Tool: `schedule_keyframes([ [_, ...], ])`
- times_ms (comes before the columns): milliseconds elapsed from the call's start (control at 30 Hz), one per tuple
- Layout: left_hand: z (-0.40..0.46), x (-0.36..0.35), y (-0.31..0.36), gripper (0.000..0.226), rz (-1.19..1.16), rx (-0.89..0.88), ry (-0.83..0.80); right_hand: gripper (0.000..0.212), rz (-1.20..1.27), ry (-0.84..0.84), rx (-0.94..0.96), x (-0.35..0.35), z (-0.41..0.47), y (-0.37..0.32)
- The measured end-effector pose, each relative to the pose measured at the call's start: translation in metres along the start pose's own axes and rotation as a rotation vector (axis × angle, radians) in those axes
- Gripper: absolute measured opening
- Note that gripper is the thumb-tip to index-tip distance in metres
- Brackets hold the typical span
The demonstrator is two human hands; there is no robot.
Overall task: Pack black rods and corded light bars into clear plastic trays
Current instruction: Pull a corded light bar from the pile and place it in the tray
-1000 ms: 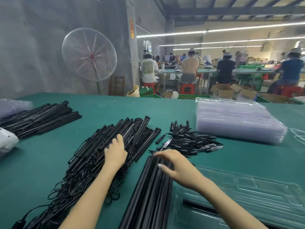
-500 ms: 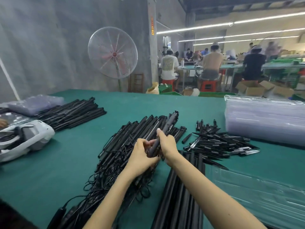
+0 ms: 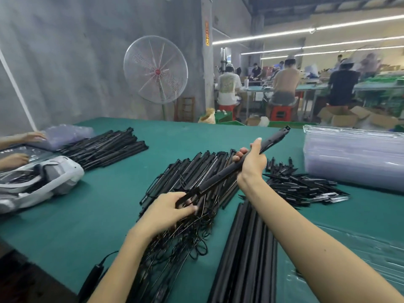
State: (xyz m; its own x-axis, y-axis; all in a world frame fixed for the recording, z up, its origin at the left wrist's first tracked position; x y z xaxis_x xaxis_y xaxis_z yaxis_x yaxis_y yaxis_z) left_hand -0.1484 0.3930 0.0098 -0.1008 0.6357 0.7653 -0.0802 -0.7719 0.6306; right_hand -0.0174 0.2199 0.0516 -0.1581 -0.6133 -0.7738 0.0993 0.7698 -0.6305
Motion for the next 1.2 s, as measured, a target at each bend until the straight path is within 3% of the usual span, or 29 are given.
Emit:
schedule_keyframes([
  [133, 0.0, 0.007, -0.003, 0.007, 0.03, 0.067, -0.265, 0.028, 0.048, 0.095, 0.099, 0.005, 0.013, -0.031],
  [300, -0.002, -0.006, 0.004, 0.035, -0.039, 0.086, -0.476, 0.031, 0.112, 0.246, 0.067, 0.031, 0.017, -0.045],
  [367, -0.004, -0.005, 0.005, 0.034, -0.068, 0.084, -0.387, 0.027, -0.014, 0.15, 0.114, 0.049, 0.013, -0.045],
  [467, -0.006, 0.001, 0.003, 0.035, -0.006, 0.023, -0.23, 0.016, -0.3, -0.165, 0.171, 0.066, -0.003, -0.037],
  [633, -0.007, -0.008, 0.012, 0.036, 0.171, -0.068, -0.174, 0.013, -0.326, -0.557, 0.12, 0.051, -0.033, -0.023],
  [800, -0.009, -0.01, 0.012, 0.034, 0.038, -0.13, 0.268, 0.015, -0.58, -0.92, 0.152, 0.023, -0.059, -0.02],
  [933, -0.004, -0.006, 0.037, 0.044, -0.027, -0.186, 0.408, 0.017, -0.864, -1.089, 0.235, 0.004, -0.075, -0.013],
  [1000, 0.004, 0.005, 0.056, 0.029, -0.091, -0.211, 0.513, 0.021, -0.896, -1.108, 0.262, -0.005, -0.079, -0.014],
  [1067, 0.013, 0.014, 0.076, 0.021, -0.227, -0.208, 0.565, 0.027, -0.792, -1.122, 0.144, -0.013, -0.08, -0.021],
  [1133, 0.02, 0.018, 0.093, 0.014, -0.565, -0.183, 0.478, 0.032, -0.76, -1.137, 0.086, -0.019, -0.077, -0.028],
  [1200, 0.025, 0.019, 0.101, 0.02, -0.885, -0.158, 0.35, 0.03, -0.884, -1.128, 0.189, -0.02, -0.074, -0.031],
])
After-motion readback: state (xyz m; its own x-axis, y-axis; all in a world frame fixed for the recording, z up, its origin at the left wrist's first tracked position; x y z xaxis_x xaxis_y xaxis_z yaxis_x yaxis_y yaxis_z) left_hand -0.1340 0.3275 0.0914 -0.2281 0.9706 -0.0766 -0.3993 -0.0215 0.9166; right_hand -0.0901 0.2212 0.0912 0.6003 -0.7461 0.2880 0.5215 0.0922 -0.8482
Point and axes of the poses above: each hand's wrist, its own z-axis towards the middle knuckle, its own x-axis out of the back of the hand, y = z × x, the point moved 1 cm from there along z, towards the middle knuckle, and after that the axes turned 1 degree about -x, right-handed, at the moved point
